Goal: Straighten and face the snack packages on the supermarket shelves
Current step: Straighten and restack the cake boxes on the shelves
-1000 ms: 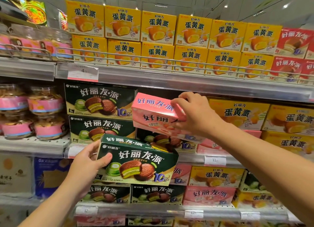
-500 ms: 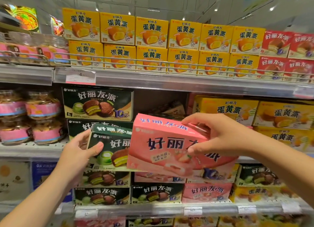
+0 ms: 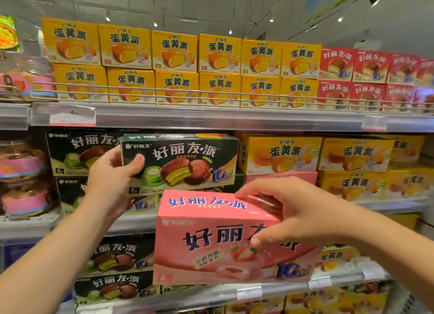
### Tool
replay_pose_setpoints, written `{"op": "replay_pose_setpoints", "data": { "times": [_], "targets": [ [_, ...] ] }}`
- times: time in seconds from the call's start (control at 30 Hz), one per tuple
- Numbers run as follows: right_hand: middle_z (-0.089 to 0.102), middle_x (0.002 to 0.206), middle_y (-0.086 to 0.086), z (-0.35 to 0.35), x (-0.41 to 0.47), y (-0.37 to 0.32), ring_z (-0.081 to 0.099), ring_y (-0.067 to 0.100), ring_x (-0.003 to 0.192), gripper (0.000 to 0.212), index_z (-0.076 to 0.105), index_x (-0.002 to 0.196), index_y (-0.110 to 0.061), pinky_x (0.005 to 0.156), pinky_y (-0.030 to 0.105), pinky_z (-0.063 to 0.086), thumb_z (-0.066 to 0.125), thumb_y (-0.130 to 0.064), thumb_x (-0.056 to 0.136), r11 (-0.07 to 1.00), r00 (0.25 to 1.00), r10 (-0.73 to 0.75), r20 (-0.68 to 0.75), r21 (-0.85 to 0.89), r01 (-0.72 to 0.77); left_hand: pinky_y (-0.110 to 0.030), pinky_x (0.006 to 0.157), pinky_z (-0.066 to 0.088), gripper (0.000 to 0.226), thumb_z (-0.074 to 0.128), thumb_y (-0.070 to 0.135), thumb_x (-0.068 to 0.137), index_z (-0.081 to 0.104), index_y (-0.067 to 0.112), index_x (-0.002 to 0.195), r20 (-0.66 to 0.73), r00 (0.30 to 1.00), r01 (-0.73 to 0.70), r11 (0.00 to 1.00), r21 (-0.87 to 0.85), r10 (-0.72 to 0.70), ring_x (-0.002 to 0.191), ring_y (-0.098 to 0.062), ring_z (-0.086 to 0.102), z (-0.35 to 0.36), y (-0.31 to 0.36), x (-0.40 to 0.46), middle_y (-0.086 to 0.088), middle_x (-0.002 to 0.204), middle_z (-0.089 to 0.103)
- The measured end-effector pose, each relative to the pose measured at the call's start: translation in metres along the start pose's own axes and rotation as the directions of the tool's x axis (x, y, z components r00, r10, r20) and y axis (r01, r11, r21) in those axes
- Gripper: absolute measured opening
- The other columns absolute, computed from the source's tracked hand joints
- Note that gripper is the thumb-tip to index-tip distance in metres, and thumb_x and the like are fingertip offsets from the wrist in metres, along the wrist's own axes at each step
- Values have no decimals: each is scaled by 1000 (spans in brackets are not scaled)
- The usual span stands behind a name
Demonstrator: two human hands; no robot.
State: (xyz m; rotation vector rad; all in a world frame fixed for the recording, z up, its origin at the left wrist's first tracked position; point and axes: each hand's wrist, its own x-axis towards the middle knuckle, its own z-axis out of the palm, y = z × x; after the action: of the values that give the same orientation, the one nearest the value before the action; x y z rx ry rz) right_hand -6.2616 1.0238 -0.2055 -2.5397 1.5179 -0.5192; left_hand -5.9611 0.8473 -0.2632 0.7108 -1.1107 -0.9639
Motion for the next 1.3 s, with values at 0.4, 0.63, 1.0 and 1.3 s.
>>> {"op": "replay_pose_setpoints", "data": {
  "times": [0.4, 0.63, 1.0, 1.3],
  "targets": [
    [58, 115, -27, -8, -5, 25, 56, -7, 102, 67, 50, 128, -42, 84, 24, 51, 80, -52, 69, 998, 998, 56, 21, 7, -56, -26, 74, 52, 43, 75, 18, 83, 48, 28, 115, -106, 993, -30, 980, 198, 52, 96, -10, 65, 56, -22, 22, 4, 107, 65],
    [52, 128, -26, -8, -2, 40, 50, -9, 112, 92, 40, 144, -34, 96, 19, 46, 78, -60, 64, 994, 996, 85, 32, -73, -82, -29, 74, 38, 32, 64, 34, 91, 56, 14, 115, 48, 926, -268, 562, 782, 375, 91, -15, 50, 60, -27, 22, 1, 103, 60],
    [50, 113, -39, -8, 1, 51, 51, -10, 105, 74, 37, 122, -48, 84, 17, 45, 77, -60, 60, 1000, 1000, 21, 14, -17, -20, -57, 110, 25, 104, 88, 42, 62, 38, 3, 145, 640, 691, -551, -329, 767, 336, 139, -43, 33, 83, -39, 10, -25, 147, 39],
    [56, 114, -28, -5, -1, 60, 54, -5, 103, 70, 45, 120, -47, 83, 23, 48, 72, -67, 59, 997, 999, 37, 7, -64, -36, -63, 108, 31, 99, 86, 42, 65, 39, 4, 144, 645, 734, -533, -409, 741, 212, 134, -48, 35, 85, -38, 37, -31, 140, 40]
  ]
}}
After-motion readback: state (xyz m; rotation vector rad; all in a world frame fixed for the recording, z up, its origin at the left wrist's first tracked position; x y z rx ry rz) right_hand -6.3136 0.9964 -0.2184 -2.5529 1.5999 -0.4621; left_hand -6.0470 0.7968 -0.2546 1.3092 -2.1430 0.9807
